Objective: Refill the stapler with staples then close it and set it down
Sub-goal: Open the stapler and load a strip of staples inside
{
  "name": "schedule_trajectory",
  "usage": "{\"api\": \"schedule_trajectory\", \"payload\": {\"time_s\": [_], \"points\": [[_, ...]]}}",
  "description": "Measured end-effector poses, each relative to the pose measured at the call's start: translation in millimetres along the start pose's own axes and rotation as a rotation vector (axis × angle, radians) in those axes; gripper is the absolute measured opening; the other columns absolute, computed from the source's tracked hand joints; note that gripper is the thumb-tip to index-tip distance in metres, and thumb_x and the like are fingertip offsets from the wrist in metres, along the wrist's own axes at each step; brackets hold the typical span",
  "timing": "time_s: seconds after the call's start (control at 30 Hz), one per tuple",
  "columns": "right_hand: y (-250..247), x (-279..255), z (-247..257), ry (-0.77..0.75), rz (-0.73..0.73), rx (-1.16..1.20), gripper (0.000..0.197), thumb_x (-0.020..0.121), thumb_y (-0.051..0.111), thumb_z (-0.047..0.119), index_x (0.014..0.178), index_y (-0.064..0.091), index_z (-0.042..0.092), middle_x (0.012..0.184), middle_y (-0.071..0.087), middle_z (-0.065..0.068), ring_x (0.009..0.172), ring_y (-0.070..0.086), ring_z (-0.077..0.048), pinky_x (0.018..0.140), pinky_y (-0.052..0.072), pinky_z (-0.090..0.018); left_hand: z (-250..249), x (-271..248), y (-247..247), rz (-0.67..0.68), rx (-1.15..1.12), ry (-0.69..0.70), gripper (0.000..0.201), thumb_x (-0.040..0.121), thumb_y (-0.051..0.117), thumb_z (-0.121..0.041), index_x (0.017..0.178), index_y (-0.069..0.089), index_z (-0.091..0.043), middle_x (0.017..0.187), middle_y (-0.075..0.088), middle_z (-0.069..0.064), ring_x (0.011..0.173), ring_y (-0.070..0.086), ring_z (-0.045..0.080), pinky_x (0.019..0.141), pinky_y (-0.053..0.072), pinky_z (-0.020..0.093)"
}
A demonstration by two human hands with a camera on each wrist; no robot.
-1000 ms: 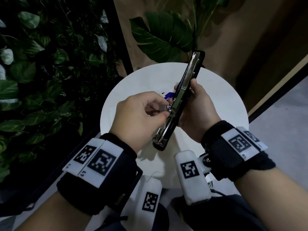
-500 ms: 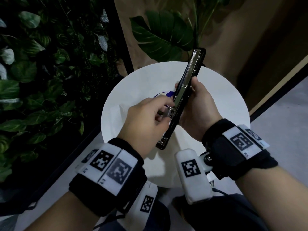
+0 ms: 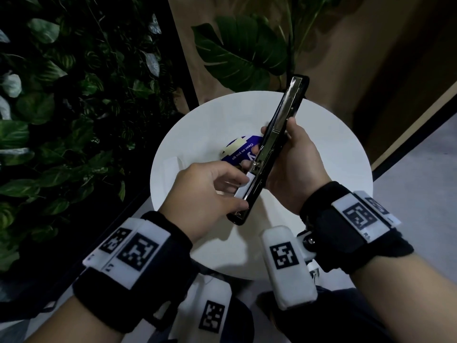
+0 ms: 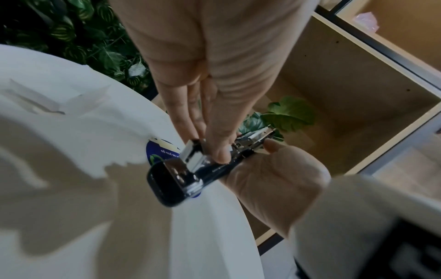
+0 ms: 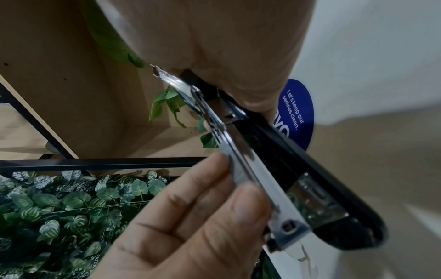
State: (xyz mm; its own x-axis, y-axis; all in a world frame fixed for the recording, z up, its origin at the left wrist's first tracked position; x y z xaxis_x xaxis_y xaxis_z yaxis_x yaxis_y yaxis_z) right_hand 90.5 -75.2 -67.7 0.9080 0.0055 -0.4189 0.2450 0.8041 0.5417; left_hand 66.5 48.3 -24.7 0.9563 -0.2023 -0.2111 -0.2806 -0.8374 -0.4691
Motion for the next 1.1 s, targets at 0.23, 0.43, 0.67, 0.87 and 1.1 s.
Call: {"api": "schedule_trajectory", "payload": {"time_s": [0.23,0.43,0.67,0.87,1.1], "points": [[2.6,-0.8,-0.8,-0.01,0.05,-0.001,0.045,0.094,0.027,0.054,0.1,0.051,0.016,0.066,0.051,-0.005,0.061,0.054,-0.027,0.055,0.052,-0.031,4.0,5.0,-2.5,0.068,-0.05,-0.022,0.031,0.065,0.076,0.008,0.078,0.066,-0.019,0.074,0.068,0.0,0.061,0.062,0.01,0.064,0.053,0.022],[2.6,0.9,-1.7,-0.017,0.014,0.025,0.044,0.093,0.031,0.054,0.093,0.053,0.016,0.066,0.048,-0.003,0.056,0.05,-0.02,0.062,0.047,-0.032,-26.1,-5.7,1.7,-0.008,0.324,0.18,0.03,0.075,0.064,-0.001,0.095,0.072,-0.022,0.09,0.062,-0.009,0.072,0.064,0.013,0.063,0.044,0.001],[3.0,0.6,0.4,-0.027,0.001,0.026,0.043,0.094,0.031,0.052,0.092,0.051,0.015,0.064,0.048,-0.005,0.056,0.051,-0.023,0.067,0.048,-0.035,-26.9,-8.7,-1.3,-0.073,0.364,0.153,0.035,0.081,0.063,-0.005,0.109,0.073,-0.024,0.077,0.06,-0.016,0.061,0.055,-0.004,0.063,0.034,-0.013],[4.0,-0.6,-1.6,-0.053,-0.009,0.001,0.039,0.095,0.031,0.05,0.089,0.051,0.016,0.061,0.046,0.0,0.051,0.05,-0.014,0.059,0.047,-0.029,-15.8,-3.5,-8.8,-0.093,0.189,0.063,0.026,0.071,0.072,0.002,0.084,0.072,-0.021,0.072,0.067,-0.009,0.062,0.063,0.008,0.051,0.045,0.0],[4.8,-0.1,2.1,-0.034,0.02,-0.001,0.04,0.094,0.029,0.052,0.096,0.05,0.017,0.065,0.045,-0.002,0.057,0.048,-0.015,0.055,0.044,-0.026,-21.7,4.1,-6.5,0.082,-0.113,0.026,0.028,0.074,0.067,0.014,0.079,0.067,-0.014,0.08,0.07,0.011,0.067,0.065,0.016,0.062,0.061,0.029]]}}
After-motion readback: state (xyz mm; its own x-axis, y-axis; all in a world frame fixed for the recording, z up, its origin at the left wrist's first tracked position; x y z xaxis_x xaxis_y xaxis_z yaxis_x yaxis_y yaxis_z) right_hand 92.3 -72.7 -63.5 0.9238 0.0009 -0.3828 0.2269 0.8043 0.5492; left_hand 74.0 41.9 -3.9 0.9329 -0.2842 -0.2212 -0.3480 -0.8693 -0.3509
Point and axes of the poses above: each hand's wrist, its own x-axis towards the middle knuckle, its own y-axis out of the palm, z = x × y, the point moved 10 cm from there along x, towards the middle knuckle
